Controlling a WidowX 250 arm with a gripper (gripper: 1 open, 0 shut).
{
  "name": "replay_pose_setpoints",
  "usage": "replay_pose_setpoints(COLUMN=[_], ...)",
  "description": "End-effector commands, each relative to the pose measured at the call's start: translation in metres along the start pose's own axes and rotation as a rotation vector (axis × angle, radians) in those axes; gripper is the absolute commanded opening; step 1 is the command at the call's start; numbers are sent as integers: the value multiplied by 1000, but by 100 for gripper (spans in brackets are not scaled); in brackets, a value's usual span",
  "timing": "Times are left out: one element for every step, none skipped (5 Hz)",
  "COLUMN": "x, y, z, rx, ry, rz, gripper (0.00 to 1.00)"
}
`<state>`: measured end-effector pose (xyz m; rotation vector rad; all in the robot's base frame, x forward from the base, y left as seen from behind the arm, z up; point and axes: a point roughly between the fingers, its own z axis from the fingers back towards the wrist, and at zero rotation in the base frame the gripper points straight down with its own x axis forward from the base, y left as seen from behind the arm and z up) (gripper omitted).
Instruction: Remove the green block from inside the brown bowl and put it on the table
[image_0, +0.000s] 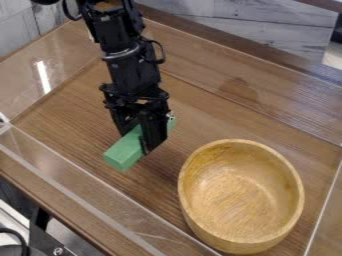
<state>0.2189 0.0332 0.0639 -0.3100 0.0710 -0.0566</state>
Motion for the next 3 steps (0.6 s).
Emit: replay_pose_setpoints(x=[10,11,11], y=[3,5,7], z=[12,12,12], rx=[11,8,5], ry=[-46,-47,-48], rz=[-5,-4,-3], gripper=[0,0,0])
